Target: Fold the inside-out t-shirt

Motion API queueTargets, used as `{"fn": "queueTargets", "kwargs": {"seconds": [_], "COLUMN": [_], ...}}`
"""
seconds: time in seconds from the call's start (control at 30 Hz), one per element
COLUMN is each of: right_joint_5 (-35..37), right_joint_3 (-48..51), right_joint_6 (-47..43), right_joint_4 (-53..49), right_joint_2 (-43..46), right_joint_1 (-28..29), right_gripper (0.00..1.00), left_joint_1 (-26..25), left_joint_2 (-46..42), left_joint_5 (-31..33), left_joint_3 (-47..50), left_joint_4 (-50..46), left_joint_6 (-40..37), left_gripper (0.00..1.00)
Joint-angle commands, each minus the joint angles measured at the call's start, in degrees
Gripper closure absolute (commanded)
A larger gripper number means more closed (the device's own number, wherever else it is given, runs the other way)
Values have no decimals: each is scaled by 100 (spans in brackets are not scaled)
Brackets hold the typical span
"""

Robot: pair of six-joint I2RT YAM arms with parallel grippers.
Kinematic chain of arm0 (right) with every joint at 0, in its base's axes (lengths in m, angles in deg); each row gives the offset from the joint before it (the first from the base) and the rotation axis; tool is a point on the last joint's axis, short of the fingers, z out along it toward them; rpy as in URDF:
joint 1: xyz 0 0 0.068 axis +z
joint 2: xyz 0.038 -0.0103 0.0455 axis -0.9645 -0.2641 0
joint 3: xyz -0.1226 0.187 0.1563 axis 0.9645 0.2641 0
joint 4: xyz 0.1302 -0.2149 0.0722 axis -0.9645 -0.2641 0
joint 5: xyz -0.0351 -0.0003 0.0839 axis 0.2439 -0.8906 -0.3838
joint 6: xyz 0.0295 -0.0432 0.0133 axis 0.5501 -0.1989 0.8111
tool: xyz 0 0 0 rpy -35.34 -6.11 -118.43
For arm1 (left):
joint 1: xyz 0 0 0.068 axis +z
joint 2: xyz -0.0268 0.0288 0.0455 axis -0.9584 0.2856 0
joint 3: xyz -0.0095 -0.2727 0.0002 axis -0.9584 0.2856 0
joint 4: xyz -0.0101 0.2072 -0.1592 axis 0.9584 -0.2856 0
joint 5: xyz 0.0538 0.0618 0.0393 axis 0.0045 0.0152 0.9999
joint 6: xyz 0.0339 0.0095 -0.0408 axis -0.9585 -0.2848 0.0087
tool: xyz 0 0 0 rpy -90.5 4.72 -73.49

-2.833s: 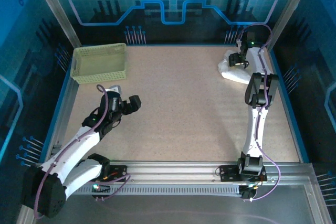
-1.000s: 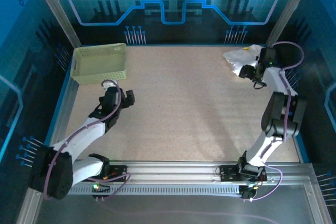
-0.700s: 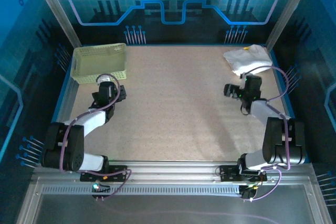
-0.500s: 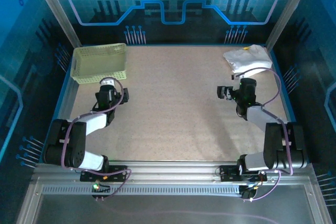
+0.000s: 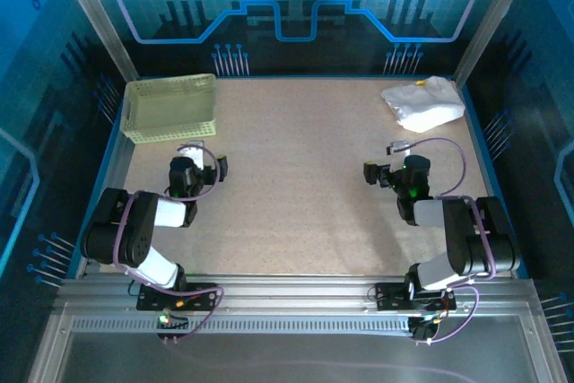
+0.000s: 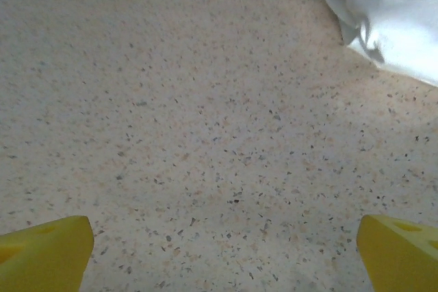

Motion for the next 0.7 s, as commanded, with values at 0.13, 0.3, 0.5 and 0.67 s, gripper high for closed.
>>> {"fn": "queueTargets", "kwargs": {"seconds": [0.13,0.3,0.5,0.67], "right_joint_5": [675,633,575,581], "right_joint_3": [-223,-228,-272,-246], "right_joint_6": [-83,-92,-68,-73], "right_joint_4": [372,357,278,321], "right_joint_2": [-51,-51,-51,-40], "right_joint_1": [206,197,172,171], "right_gripper": [0,0,0,0], "left_joint_1": [81,72,73,79], "left_joint_2": [-27,-21,-22,-21], "left_joint_5": [-76,-47,-42,-47], "left_joint_3": [-99,-81,-96,-95], "left_joint_4": [254,286,262,261], "left_joint_6": [-35,-43,-35,-31], "left_gripper": [1,1,1,1]}}
